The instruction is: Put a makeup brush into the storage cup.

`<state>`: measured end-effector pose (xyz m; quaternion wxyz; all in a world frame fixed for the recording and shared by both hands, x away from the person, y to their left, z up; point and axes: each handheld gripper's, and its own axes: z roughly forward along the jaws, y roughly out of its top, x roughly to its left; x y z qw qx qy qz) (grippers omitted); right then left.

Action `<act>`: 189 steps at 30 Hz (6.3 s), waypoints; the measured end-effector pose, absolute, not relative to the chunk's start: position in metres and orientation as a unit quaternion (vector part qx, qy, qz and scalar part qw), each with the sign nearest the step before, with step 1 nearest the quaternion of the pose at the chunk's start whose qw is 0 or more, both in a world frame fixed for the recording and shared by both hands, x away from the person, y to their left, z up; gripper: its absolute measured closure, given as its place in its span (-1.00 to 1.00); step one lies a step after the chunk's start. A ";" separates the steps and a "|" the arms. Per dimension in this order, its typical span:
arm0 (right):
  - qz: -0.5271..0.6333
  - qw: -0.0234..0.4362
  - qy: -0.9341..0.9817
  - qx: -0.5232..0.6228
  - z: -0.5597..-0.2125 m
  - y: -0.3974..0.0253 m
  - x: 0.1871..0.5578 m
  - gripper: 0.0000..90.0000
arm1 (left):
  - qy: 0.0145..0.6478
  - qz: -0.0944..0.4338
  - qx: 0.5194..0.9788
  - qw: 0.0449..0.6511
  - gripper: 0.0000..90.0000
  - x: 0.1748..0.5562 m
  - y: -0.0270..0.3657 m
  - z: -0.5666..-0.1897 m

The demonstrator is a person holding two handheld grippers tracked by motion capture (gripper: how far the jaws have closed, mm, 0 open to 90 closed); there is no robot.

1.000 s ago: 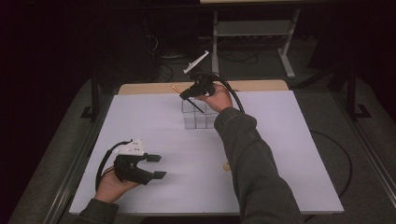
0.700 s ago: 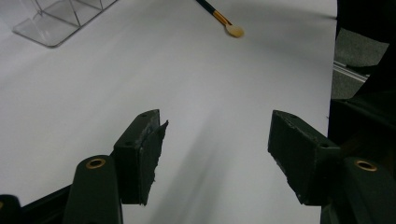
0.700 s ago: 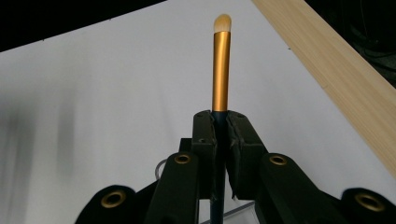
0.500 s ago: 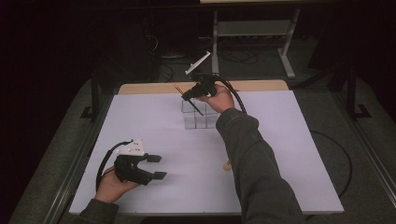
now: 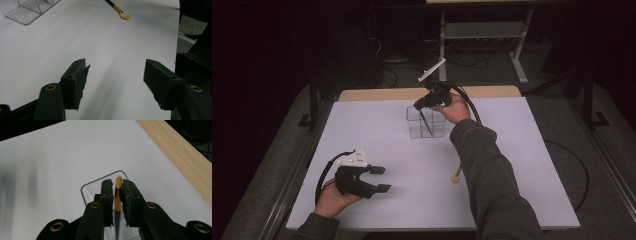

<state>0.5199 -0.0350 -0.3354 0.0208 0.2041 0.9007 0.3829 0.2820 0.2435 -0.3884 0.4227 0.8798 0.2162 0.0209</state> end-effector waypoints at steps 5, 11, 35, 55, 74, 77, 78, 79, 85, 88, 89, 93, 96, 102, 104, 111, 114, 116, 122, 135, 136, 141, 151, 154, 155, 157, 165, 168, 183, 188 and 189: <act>0.384 0.025 0.899 0.207 -0.335 -0.042 0.515 0.71 | 0.216 0.018 0.881 0.420 -0.25 0.282 0.241 -0.390; 0.385 0.022 0.898 0.212 -0.335 -0.052 0.511 0.67 | 0.209 0.019 0.883 0.419 -0.25 0.282 0.240 -0.390; 0.385 0.029 0.896 0.219 -0.331 -0.081 0.491 0.58 | 0.215 0.020 0.883 0.416 -0.27 0.283 0.241 -0.390; 0.384 0.023 0.896 0.223 -0.335 -0.093 0.481 0.51 | 0.215 0.019 0.886 0.411 -0.28 0.283 0.241 -0.390; 0.384 0.026 0.895 0.225 -0.336 -0.108 0.471 0.43 | 0.217 0.018 0.885 0.412 -0.29 0.284 0.240 -0.392; 0.385 0.029 0.895 0.224 -0.337 -0.111 0.469 0.41 | 0.218 0.018 0.884 0.412 -0.29 0.285 0.240 -0.392; 0.383 0.028 0.895 0.226 -0.336 -0.112 0.469 0.40 | 0.218 0.019 0.884 0.413 -0.29 0.285 0.240 -0.392; 0.384 0.028 0.895 0.225 -0.337 -0.113 0.469 0.40 | 0.219 0.019 0.883 0.415 -0.29 0.285 0.239 -0.393; 0.387 0.025 0.893 0.228 -0.334 -0.119 0.465 0.37 | 0.217 0.018 0.886 0.410 -0.29 0.284 0.238 -0.393; 0.388 0.028 0.893 0.228 -0.333 -0.121 0.463 0.35 | 0.216 0.020 0.886 0.410 -0.30 0.284 0.239 -0.392; 0.388 0.029 0.893 0.228 -0.332 -0.121 0.463 0.34 | 0.216 0.022 0.886 0.410 -0.30 0.285 0.239 -0.392; 0.389 0.029 0.892 0.226 -0.331 -0.122 0.461 0.32 | 0.218 0.020 0.885 0.411 -0.30 0.284 0.239 -0.393; 0.392 0.031 0.891 0.228 -0.332 -0.123 0.458 0.30 | 0.220 0.020 0.884 0.411 -0.31 0.284 0.240 -0.393; 0.393 0.024 0.889 0.235 -0.337 -0.128 0.453 0.26 | 0.219 0.021 0.884 0.412 -0.32 0.285 0.240 -0.393; 0.392 0.025 0.888 0.238 -0.337 -0.130 0.452 0.25 | 0.217 0.020 0.884 0.412 -0.32 0.286 0.240 -0.394; 0.397 0.026 0.884 0.246 -0.338 -0.137 0.447 0.19 | 0.218 0.019 0.885 0.411 -0.32 0.286 0.240 -0.394; 0.396 0.031 0.885 0.244 -0.339 -0.140 0.445 0.17 | 0.219 0.018 0.884 0.413 -0.32 0.286 0.239 -0.394; 0.394 0.024 0.883 0.252 -0.340 -0.141 0.443 0.15 | 0.219 0.018 0.884 0.412 -0.32 0.286 0.239 -0.394; 0.400 0.022 0.880 0.255 -0.339 -0.144 0.438 0.09 | 0.220 0.020 0.883 0.414 -0.33 0.286 0.238 -0.394; 0.399 0.024 0.880 0.256 -0.343 -0.153 0.423 0.01 | 0.215 0.026 0.885 0.412 -0.33 0.285 0.236 -0.392; 0.400 0.026 0.880 0.255 -0.343 -0.154 0.422 0.01 | 0.215 0.025 0.886 0.411 -0.33 0.285 0.236 -0.392; 0.402 0.028 0.880 0.253 -0.342 -0.160 0.414 -0.01 | 0.218 0.023 0.885 0.412 -0.33 0.285 0.234 -0.393; 0.402 0.028 0.880 0.250 -0.345 -0.167 0.403 -0.03 | 0.217 0.022 0.885 0.411 -0.34 0.285 0.234 -0.393; 0.398 0.026 0.882 0.250 -0.347 -0.168 0.401 -0.05 | 0.216 0.024 0.885 0.412 -0.34 0.285 0.235 -0.392; 0.399 0.028 0.881 0.251 -0.348 -0.168 0.401 -0.05 | 0.217 0.023 0.885 0.411 -0.34 0.285 0.235 -0.393; 0.397 0.026 0.883 0.248 -0.348 -0.168 0.399 -0.05 | 0.217 0.023 0.885 0.411 -0.34 0.285 0.235 -0.393; 0.394 0.029 0.885 0.247 -0.349 -0.171 0.391 -0.05 | 0.216 0.020 0.886 0.410 -0.34 0.285 0.233 -0.393; 0.394 0.028 0.884 0.249 -0.351 -0.173 0.390 -0.06 | 0.212 0.024 0.887 0.410 -0.34 0.285 0.233 -0.392; 0.390 0.030 0.886 0.248 -0.355 -0.179 0.381 -0.08 | 0.212 0.025 0.885 0.413 -0.34 0.285 0.233 -0.392; 0.388 0.028 0.888 0.245 -0.359 -0.181 0.379 -0.08 | 0.211 0.025 0.885 0.414 -0.34 0.285 0.232 -0.392; 0.389 0.026 0.887 0.248 -0.360 -0.181 0.378 -0.08 | 0.211 0.026 0.886 0.413 -0.34 0.285 0.232 -0.392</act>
